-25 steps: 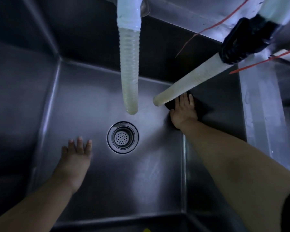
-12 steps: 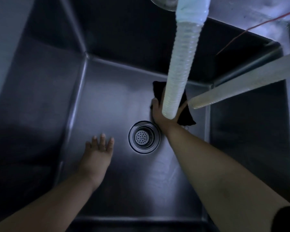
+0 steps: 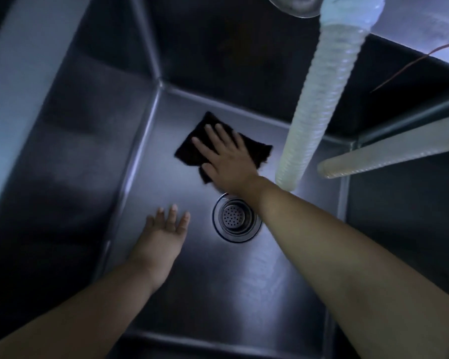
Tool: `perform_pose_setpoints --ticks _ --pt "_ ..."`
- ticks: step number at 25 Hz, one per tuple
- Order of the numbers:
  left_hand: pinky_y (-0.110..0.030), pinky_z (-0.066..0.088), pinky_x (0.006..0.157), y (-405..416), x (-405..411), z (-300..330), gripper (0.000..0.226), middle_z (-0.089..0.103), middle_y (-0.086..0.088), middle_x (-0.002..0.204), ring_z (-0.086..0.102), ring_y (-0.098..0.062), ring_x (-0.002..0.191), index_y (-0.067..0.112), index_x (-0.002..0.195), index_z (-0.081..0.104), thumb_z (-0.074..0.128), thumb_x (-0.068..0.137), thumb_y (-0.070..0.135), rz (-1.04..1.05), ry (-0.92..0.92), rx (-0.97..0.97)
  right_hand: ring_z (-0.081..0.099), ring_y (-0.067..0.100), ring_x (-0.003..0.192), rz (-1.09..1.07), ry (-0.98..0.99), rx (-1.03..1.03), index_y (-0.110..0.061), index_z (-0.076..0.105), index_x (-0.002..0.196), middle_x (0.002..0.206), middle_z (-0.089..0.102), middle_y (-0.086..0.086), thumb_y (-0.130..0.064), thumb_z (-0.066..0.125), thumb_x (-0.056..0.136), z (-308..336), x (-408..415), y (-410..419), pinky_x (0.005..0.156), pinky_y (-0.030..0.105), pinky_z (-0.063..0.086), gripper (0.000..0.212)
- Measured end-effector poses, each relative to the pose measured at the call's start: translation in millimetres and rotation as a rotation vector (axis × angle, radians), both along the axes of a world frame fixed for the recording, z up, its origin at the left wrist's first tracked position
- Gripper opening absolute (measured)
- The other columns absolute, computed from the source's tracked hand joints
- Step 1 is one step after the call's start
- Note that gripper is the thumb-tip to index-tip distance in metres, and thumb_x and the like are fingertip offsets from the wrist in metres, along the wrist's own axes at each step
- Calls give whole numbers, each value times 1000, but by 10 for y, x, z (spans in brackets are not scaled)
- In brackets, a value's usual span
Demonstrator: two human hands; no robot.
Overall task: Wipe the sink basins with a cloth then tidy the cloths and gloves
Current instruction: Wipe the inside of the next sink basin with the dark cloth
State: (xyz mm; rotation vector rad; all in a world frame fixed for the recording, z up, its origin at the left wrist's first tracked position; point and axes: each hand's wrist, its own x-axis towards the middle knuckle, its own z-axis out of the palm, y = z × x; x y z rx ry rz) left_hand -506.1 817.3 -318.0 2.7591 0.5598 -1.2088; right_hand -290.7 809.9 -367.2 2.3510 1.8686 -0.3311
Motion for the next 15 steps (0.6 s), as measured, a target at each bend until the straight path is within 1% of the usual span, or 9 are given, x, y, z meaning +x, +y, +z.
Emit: perform_pose_setpoints --ticks 1,2,4,7,10,12,13,14,15 --pt "-52 10 115 10 -5 9 68 -12 -30 153 3 -49 141 4 146 -16 28 95 1 3 -3 -2 -6 26 146 -72 -27 14 -31 4 151 160 -4 6 -44 31 97 -16 168 -147 117 49 0 62" --pt "-51 10 116 25 -19 14 70 -12 -29 153 3 -48 141 5 147 -16 33 96 5 9 -6 -10 -3 27 147 -188 -28 42 -28 8 151 160 0 8 -43 35 97 -30 340 -330 117 49 4 63" --pt "-48 9 117 54 -48 25 76 -13 -26 154 2 -46 142 8 147 -16 40 96 9 37 -14 -34 3 31 146 -417 9 107 -23 15 151 159 7 13 -37 42 96 -34 672 -746 118 49 5 63" --pt "-48 8 117 59 -58 12 75 -14 -24 155 1 -46 142 9 147 -17 38 97 10 64 -44 -55 7 34 145 -686 -7 87 -19 12 152 158 9 17 -34 39 98 -37 986 -1136 118 49 5 62" --pt "-52 6 115 53 -65 -48 63 -15 -25 154 0 -49 141 8 147 -16 23 98 5 98 -74 -88 3 39 144 -1080 -35 129 -13 10 151 157 7 22 -34 32 100 -63 906 -814 117 51 -2 59" --pt "-54 6 115 60 -67 -91 58 -15 -25 154 -1 -50 140 8 147 -15 1 92 0 120 -84 -122 -1 43 143 -1207 8 89 -6 5 150 155 4 27 -40 23 98 -60 722 -365 115 56 -4 65" --pt "-55 6 114 64 -68 -115 67 -14 -25 154 -2 -51 140 8 148 -14 -14 81 2 138 -91 -143 0 45 142 -1218 20 72 -1 5 149 154 5 29 -45 22 95 -65 603 -126 114 59 -3 71" --pt "-55 5 114 65 -63 -131 80 -14 -25 154 -2 -52 139 8 148 -13 -22 69 5 143 -94 -164 1 46 142 -1220 35 76 3 6 148 153 7 32 -49 25 93 -56 463 132 113 61 -1 77" --pt "-56 4 113 71 -63 -143 87 -14 -25 154 -3 -52 139 8 148 -12 -25 62 8 143 -87 -177 2 47 142 -1210 64 84 5 8 147 152 8 33 -50 31 92 -45 299 402 113 62 0 81"
